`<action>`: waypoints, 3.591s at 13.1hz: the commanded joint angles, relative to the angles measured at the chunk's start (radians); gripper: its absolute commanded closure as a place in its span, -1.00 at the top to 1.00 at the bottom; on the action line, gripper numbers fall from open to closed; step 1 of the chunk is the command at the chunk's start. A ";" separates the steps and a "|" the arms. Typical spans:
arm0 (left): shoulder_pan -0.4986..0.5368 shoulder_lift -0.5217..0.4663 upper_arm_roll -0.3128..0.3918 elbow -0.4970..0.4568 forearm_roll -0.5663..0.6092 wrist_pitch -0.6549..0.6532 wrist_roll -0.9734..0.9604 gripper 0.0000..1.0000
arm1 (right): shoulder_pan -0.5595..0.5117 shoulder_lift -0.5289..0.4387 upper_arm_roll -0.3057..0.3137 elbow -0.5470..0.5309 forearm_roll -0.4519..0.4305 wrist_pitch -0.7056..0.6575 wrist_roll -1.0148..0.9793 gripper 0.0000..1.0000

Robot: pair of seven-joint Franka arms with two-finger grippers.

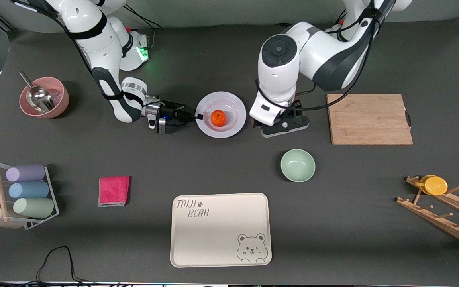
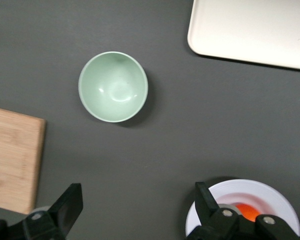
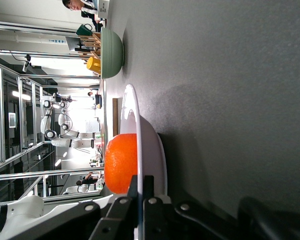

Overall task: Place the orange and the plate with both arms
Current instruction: 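Carry the plate onto the bear placemat while the left gripper withdraws, then open the right gripper to release the plate and draw it back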

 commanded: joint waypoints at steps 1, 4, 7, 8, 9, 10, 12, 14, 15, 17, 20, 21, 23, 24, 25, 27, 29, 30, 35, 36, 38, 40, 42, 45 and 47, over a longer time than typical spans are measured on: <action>0.045 -0.097 -0.003 -0.052 -0.076 -0.054 0.116 1.00 | -0.016 0.016 0.002 0.022 0.031 -0.057 0.054 -1.00; 0.110 -0.218 -0.001 -0.135 -0.084 -0.082 0.192 0.99 | -0.042 -0.004 0.002 0.054 0.030 -0.108 0.169 -1.00; 0.188 -0.287 0.023 -0.166 -0.160 -0.076 0.366 0.99 | -0.065 -0.006 -0.003 0.172 0.018 -0.107 0.322 -1.00; 0.213 -0.298 0.029 -0.166 -0.173 -0.079 0.414 1.00 | -0.078 -0.004 -0.004 0.216 0.012 -0.105 0.372 -1.00; 0.230 -0.304 0.033 -0.167 -0.176 -0.079 0.433 1.00 | -0.102 0.003 -0.004 0.271 -0.022 -0.097 0.421 -1.00; 0.242 -0.306 0.052 -0.167 -0.176 -0.079 0.480 1.00 | -0.133 0.013 -0.006 0.331 -0.060 -0.079 0.470 -1.00; 0.247 -0.322 0.123 -0.166 -0.177 -0.087 0.630 1.00 | -0.185 0.043 -0.006 0.455 -0.149 -0.036 0.577 -1.00; 0.247 -0.342 0.183 -0.167 -0.177 -0.106 0.724 1.00 | -0.220 0.106 -0.007 0.598 -0.230 -0.022 0.686 -1.00; 0.247 -0.356 0.209 -0.167 -0.179 -0.123 0.785 1.00 | -0.225 0.156 -0.023 0.687 -0.264 -0.018 0.743 -1.00; 0.247 -0.378 0.262 -0.169 -0.179 -0.149 0.862 1.00 | -0.225 0.267 -0.058 0.881 -0.315 0.010 0.861 -1.00; 0.247 -0.419 0.308 -0.209 -0.203 -0.142 0.925 1.00 | -0.242 0.445 -0.075 1.171 -0.382 0.041 1.017 -1.00; 0.247 -0.424 0.327 -0.209 -0.212 -0.148 0.963 1.00 | -0.251 0.491 -0.075 1.250 -0.384 0.048 1.033 -1.00; 0.247 -0.425 0.371 -0.203 -0.213 -0.162 1.025 1.00 | -0.251 0.565 -0.075 1.348 -0.386 0.118 1.041 -1.00; 0.247 -0.427 0.382 -0.197 -0.211 -0.180 1.027 1.00 | -0.250 0.601 -0.075 1.396 -0.386 0.140 1.036 -1.00; 0.248 -0.430 0.385 -0.197 -0.213 -0.183 1.027 1.00 | -0.245 0.631 -0.075 1.433 -0.386 0.156 1.027 -1.00; 0.247 -0.428 0.402 -0.184 -0.214 -0.185 1.028 1.00 | -0.236 0.674 -0.067 1.482 -0.383 0.208 1.019 -1.00; 0.245 -0.424 0.402 -0.157 -0.196 -0.188 1.010 1.00 | -0.214 0.685 -0.064 1.488 -0.380 0.251 0.975 -1.00; 0.245 -0.424 0.401 -0.155 -0.188 -0.188 1.002 1.00 | -0.201 0.688 -0.061 1.487 -0.375 0.272 0.957 -1.00; 0.245 -0.407 0.402 -0.140 -0.164 -0.179 1.005 1.00 | -0.182 0.692 -0.043 1.480 -0.369 0.312 0.921 -1.00; 0.245 -0.405 0.402 -0.140 -0.154 -0.176 1.005 1.00 | -0.182 0.692 -0.043 1.482 -0.369 0.311 0.918 -0.70; 0.245 -0.402 0.402 -0.140 -0.151 -0.168 1.007 1.00 | -0.184 0.692 -0.043 1.484 -0.369 0.311 0.920 -0.02; 0.242 -0.402 0.396 -0.140 -0.150 -0.168 1.007 1.00 | -0.185 0.691 -0.043 1.480 -0.369 0.311 0.926 1.00; 0.243 -0.401 0.396 -0.140 -0.150 -0.165 1.017 1.00 | -0.190 0.683 -0.043 1.479 -0.367 0.309 0.932 1.00; 0.244 -0.401 0.396 -0.140 -0.150 -0.165 1.022 1.00 | -0.207 0.654 -0.052 1.477 -0.395 0.306 0.947 1.00; 0.245 -0.401 0.396 -0.140 -0.150 -0.165 1.023 1.00 | -0.222 0.639 -0.055 1.477 -0.496 0.306 0.950 1.00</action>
